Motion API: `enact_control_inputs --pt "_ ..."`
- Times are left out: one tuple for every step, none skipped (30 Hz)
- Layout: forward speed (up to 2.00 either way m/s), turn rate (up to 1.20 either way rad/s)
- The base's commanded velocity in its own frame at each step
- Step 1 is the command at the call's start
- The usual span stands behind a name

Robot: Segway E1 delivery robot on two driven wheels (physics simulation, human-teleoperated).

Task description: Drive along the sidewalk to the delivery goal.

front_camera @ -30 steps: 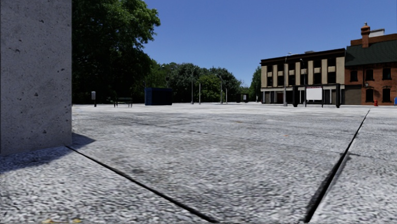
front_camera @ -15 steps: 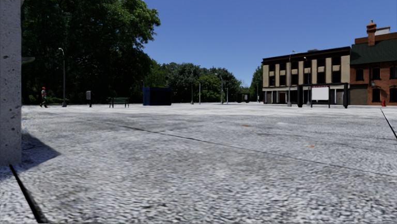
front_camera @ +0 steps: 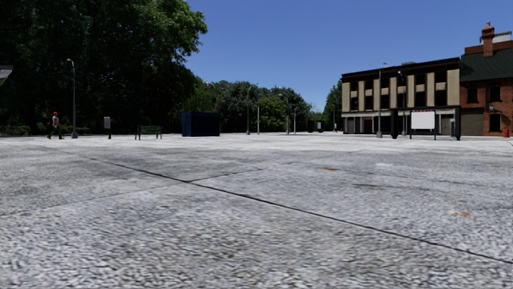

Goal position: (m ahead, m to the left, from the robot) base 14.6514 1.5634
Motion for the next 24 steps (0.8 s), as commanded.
enact_control_inputs --pt "2.00 0.00" --pt "2.00 0.00" --pt "2.00 0.00" --pt "2.00 0.00" --pt "2.00 0.00" --pt "2.00 0.00" --pt "2.00 0.00" --pt "2.00 0.00" --pt "2.00 0.00" --pt "2.00 0.04" --pt "2.00 0.04" --pt "2.00 0.09" --pt "2.00 0.14" --pt "2.00 0.16" --pt "2.00 0.17" --pt "2.00 0.17" --pt "2.00 0.17" --pt "2.00 0.18" --pt "2.00 0.18" --pt "2.00 0.18" --pt "2.00 0.18" --pt "2.00 0.18" --pt "2.00 0.18" --pt "2.00 0.18"
